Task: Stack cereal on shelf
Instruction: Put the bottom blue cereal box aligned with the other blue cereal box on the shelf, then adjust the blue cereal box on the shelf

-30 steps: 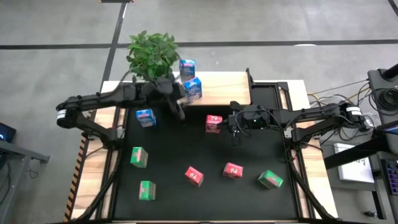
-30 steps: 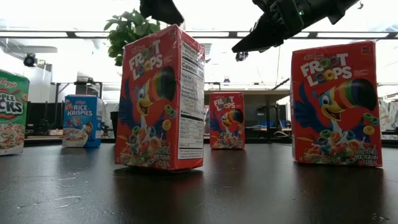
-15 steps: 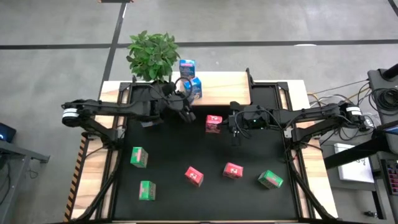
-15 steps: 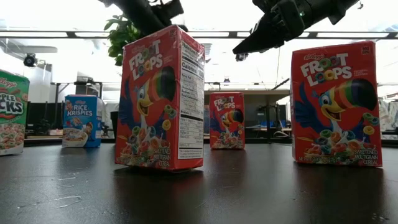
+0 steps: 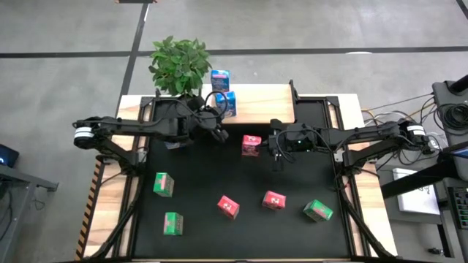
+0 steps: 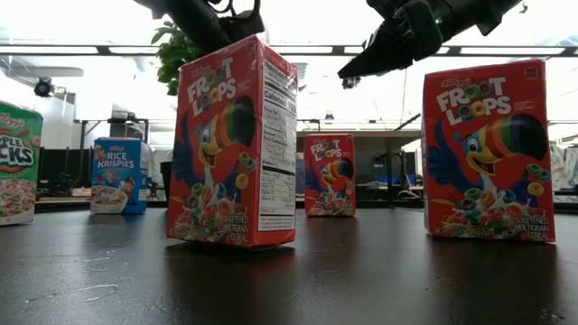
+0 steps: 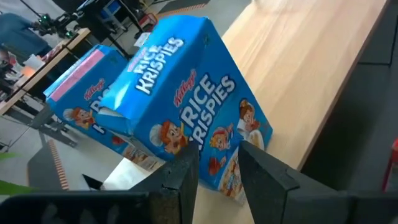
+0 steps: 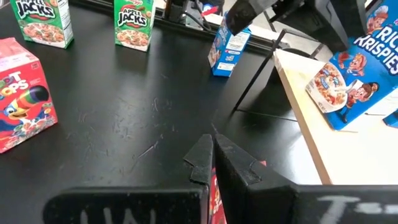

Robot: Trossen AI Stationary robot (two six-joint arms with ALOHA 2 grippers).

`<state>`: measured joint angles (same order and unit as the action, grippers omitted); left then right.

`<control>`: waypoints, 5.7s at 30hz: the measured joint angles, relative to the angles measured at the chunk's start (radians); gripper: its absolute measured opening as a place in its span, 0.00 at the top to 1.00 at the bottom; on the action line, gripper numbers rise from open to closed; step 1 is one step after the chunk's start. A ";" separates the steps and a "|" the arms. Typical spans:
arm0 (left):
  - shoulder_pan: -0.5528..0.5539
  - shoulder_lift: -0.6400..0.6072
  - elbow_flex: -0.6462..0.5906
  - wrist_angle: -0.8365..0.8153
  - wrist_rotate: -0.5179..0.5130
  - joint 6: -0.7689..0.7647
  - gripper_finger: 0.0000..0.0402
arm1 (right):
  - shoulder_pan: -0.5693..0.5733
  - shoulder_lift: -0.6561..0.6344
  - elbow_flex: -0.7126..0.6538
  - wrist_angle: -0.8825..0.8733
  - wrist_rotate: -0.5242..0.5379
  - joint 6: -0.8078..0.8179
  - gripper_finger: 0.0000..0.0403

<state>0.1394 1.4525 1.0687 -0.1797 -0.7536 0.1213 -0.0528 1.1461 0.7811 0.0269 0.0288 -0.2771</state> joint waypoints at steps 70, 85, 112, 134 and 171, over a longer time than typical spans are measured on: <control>0.018 -0.062 -0.062 0.005 0.231 0.358 0.87 | 0.000 0.000 0.000 -0.028 0.000 -0.024 0.98; 0.107 -0.043 -0.208 0.269 0.166 0.334 1.00 | 0.000 0.000 0.000 -0.023 0.000 -0.037 0.98; 0.126 0.101 -0.201 0.504 0.270 0.100 1.00 | 0.000 0.000 0.001 -0.023 0.000 -0.042 0.98; 0.125 0.135 -0.147 0.444 0.064 0.119 1.00 | 0.000 0.000 0.001 -0.028 0.000 -0.046 0.98; -0.459 -0.503 -0.157 -0.089 0.241 0.173 1.00 | -0.036 0.001 0.071 -0.040 0.200 0.389 0.98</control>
<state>-0.3192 0.9497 0.9120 -0.2682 -0.5126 0.2938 -0.0885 1.1467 0.8519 -0.0133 0.2291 0.1123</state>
